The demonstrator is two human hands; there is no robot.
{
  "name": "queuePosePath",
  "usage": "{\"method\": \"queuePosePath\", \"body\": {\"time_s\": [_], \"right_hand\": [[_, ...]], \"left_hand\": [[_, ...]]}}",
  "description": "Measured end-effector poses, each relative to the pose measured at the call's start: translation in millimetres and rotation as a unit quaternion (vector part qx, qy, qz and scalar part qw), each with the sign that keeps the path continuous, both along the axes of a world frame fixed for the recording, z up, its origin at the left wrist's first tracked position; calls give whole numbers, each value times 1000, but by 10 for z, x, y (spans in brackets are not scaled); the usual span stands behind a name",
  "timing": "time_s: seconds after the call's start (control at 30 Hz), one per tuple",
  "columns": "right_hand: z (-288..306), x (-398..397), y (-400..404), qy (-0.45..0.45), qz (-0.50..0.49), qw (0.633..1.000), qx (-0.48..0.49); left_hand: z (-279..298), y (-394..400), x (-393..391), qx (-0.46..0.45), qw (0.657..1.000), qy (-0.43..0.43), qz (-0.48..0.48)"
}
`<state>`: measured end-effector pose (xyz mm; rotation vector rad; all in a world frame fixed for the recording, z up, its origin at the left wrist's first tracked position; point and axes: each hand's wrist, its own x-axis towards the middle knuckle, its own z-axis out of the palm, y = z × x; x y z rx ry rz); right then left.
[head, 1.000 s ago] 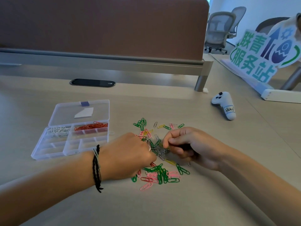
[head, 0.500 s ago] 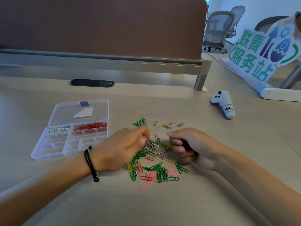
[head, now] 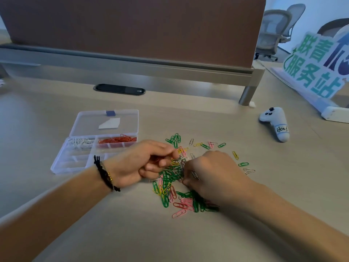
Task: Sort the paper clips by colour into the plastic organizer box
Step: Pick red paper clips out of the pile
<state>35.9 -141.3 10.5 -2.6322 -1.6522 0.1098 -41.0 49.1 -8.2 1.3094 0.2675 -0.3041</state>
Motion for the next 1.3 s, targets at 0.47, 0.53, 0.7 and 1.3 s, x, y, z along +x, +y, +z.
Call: {"method": "queuePosePath", "body": {"time_s": [0.47,0.53,0.7,1.3], "right_hand": [[-28,126,-71,38,27,997,61],[-45,147,-104,214,-12,969,125],[-102,161,-142,608,-106,758,210],[54,-237,-96,155,-15,987,41]], "left_hand": [[-45,-124,-229,620,716,-267,-180],[-8,-145,-242,648,686,-271,-192],[71,-218,-224,715,617,-236,-228],[-129,59,-169,-278,956,-70,-69]]}}
